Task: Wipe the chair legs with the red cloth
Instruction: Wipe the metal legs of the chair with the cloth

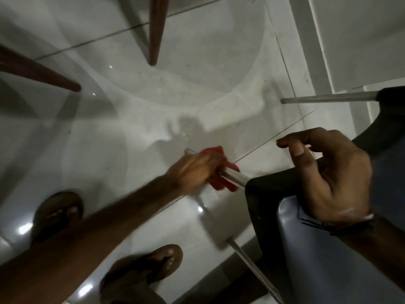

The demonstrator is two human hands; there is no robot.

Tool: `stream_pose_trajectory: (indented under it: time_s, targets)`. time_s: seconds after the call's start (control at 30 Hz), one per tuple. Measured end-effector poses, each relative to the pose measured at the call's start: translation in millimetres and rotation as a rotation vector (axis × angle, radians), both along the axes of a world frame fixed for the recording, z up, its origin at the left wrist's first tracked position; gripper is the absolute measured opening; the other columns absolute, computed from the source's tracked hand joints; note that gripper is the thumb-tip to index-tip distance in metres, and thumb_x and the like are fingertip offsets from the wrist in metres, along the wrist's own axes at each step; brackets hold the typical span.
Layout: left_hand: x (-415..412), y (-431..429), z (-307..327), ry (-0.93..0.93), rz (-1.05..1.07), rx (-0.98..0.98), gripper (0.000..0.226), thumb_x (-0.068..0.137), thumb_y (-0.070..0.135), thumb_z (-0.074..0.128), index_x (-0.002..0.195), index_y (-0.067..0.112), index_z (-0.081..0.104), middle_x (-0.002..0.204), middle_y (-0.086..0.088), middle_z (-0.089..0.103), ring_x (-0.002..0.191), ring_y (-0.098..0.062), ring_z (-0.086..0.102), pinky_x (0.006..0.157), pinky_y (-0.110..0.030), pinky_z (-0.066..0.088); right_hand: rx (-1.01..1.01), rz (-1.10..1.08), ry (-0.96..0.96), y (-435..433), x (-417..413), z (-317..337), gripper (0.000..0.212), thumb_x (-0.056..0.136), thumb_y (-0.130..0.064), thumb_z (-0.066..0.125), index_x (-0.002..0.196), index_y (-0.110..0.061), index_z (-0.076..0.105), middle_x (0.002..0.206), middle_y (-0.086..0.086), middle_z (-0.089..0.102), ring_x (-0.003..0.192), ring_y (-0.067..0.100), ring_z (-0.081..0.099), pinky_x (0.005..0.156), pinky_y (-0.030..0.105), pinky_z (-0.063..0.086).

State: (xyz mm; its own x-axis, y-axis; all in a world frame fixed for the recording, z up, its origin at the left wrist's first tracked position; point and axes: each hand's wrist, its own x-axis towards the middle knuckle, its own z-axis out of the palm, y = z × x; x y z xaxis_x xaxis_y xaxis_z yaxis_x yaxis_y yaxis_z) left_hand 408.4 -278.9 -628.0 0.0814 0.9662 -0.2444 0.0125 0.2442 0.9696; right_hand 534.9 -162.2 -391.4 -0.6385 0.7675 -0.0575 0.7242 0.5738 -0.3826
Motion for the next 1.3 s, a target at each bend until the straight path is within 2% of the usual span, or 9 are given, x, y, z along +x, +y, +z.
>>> stream_pose_trajectory:
  time_s: [0.13, 0.23, 0.3, 0.5, 0.63, 0.9, 1.03, 1.13, 1.3]
  targets:
    - [20.0, -13.9, 16.0, 0.443, -0.004, 0.378, 0.043, 0.093, 0.031, 0.087, 0.124, 0.004, 0.076, 0.109, -0.015, 0.084, 0.090, -0.025, 0.084, 0.066, -0.038, 0.072, 0.025, -0.008, -0.032, -0.2, -4.9, 2.3, 0.054, 0.098, -0.043, 0.042, 0.101, -0.004, 0.079, 0.095, 0.010, 0.079, 0.087, 0.028, 0.069, 0.072, 0.038, 0.053]
    - [10.5, -2.4, -1.7, -0.276, 0.142, -0.063, 0.043, 0.112, 0.048, 0.054, 0.123, 0.016, 0.080, 0.120, -0.023, 0.078, 0.108, -0.037, 0.081, 0.096, -0.060, 0.066, 0.035, -0.012, -0.037, -1.0, -6.2, 3.3, 0.053, 0.097, -0.042, 0.043, 0.100, -0.004, 0.079, 0.094, 0.010, 0.078, 0.085, 0.021, 0.064, 0.071, 0.032, 0.046]
    - [2.8, 1.0, -33.3, -0.455, 0.196, -0.350, 0.043, 0.117, 0.044, 0.048, 0.117, 0.017, 0.082, 0.112, -0.016, 0.082, 0.105, -0.038, 0.083, 0.100, -0.068, 0.062, 0.015, -0.021, -0.014, -1.0, -2.7, 2.9, 0.051, 0.098, -0.042, 0.044, 0.101, -0.004, 0.078, 0.091, 0.006, 0.075, 0.077, 0.017, 0.060, 0.069, 0.034, 0.047]
    - [8.0, 4.4, -133.9, -0.406, 0.295, -0.528, 0.035, 0.110, 0.040, 0.060, 0.107, 0.012, 0.081, 0.098, -0.025, 0.085, 0.086, -0.040, 0.085, 0.084, -0.071, 0.066, -0.049, 0.006, 0.008, 5.5, 12.6, -9.1, 0.045, 0.104, -0.049, 0.044, 0.108, -0.018, 0.075, 0.077, -0.031, 0.050, 0.066, -0.005, 0.050, 0.063, 0.028, 0.039]
    - [9.1, 8.8, -161.3, -0.469, 0.291, -0.516, 0.036, 0.112, 0.032, 0.056, 0.106, 0.006, 0.080, 0.090, -0.028, 0.079, 0.070, -0.034, 0.078, 0.068, -0.046, 0.059, -0.116, -0.018, 0.096, 8.9, 14.6, -14.3, 0.038, 0.103, -0.055, 0.044, 0.108, -0.029, 0.072, 0.080, -0.039, 0.056, 0.068, -0.009, 0.054, 0.065, 0.028, 0.039]
    - [-3.4, 10.0, -96.7, -0.524, 0.447, -0.748, 0.034, 0.108, 0.035, 0.071, 0.089, 0.012, 0.086, 0.083, -0.015, 0.066, 0.069, -0.030, 0.064, 0.073, -0.049, 0.053, 0.018, -0.012, 0.015, 0.0, -4.6, 1.8, 0.043, 0.096, -0.044, 0.048, 0.101, -0.012, 0.077, 0.091, -0.010, 0.068, 0.080, 0.019, 0.068, 0.067, 0.036, 0.055]
    - [-40.3, -14.0, -26.7, -0.010, 0.230, -0.588, 0.024, 0.116, 0.011, 0.059, 0.137, 0.008, 0.069, 0.125, -0.020, 0.074, 0.105, -0.034, 0.077, 0.098, -0.041, 0.067, -0.005, -0.060, -0.049, -0.6, -5.1, 8.6, 0.049, 0.096, -0.056, 0.044, 0.103, -0.020, 0.076, 0.098, -0.004, 0.079, 0.090, 0.019, 0.071, 0.074, 0.036, 0.057]
    - [-63.6, -12.5, 25.8, 0.292, 0.110, -0.562, 0.057, 0.111, -0.003, 0.062, 0.164, 0.006, 0.043, 0.147, -0.025, 0.067, 0.132, -0.042, 0.068, 0.114, -0.051, 0.056, -0.059, -0.022, -0.133, 6.0, -4.3, 9.3, 0.052, 0.095, -0.065, 0.041, 0.112, -0.027, 0.072, 0.106, -0.007, 0.078, 0.097, 0.017, 0.070, 0.078, 0.034, 0.057]
    - [-76.5, 48.1, 96.9, 0.487, 0.108, -0.402, 0.072, 0.105, -0.010, 0.067, 0.169, 0.006, 0.038, 0.142, -0.032, 0.069, 0.118, -0.052, 0.073, 0.097, -0.056, 0.057, -0.125, -0.017, -0.191, 75.5, 37.0, 19.7, 0.059, 0.094, -0.074, 0.035, 0.116, -0.030, 0.068, 0.113, -0.006, 0.077, 0.104, 0.019, 0.069, 0.084, 0.036, 0.059]
